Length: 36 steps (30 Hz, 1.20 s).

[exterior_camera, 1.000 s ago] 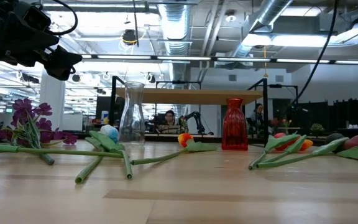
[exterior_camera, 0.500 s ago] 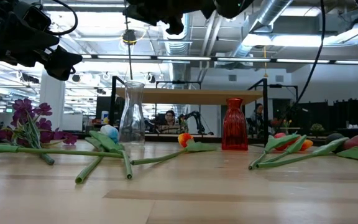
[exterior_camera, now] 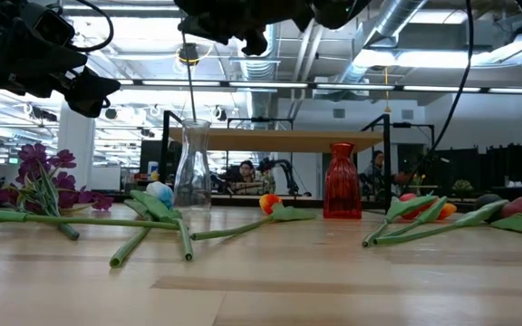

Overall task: Pick and place flowers into a vace then onto a shelf
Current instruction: Put the left black flower into the transparent vase

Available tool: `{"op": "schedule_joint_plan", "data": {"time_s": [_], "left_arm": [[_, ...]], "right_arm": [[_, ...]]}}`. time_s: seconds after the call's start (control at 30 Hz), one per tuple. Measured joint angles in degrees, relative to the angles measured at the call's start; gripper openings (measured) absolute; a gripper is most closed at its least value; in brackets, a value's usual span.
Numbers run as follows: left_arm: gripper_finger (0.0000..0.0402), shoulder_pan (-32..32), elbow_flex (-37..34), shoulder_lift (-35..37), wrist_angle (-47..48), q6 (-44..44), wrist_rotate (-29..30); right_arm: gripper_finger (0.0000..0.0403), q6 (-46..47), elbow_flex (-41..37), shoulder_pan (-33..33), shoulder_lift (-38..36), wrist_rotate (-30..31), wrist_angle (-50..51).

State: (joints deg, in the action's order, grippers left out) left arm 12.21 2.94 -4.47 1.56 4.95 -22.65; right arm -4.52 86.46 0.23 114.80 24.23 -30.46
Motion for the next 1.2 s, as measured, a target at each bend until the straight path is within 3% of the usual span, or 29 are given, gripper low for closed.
{"op": "schedule_joint_plan", "data": {"time_s": [1.2], "left_arm": [[0.0276, 0.0, 0.0, 0.0, 0.0, 0.0, 0.0]], "right_arm": [[0.0006, 0.1, 0.0, 0.5, 0.0, 1.7, 4.1]]}}
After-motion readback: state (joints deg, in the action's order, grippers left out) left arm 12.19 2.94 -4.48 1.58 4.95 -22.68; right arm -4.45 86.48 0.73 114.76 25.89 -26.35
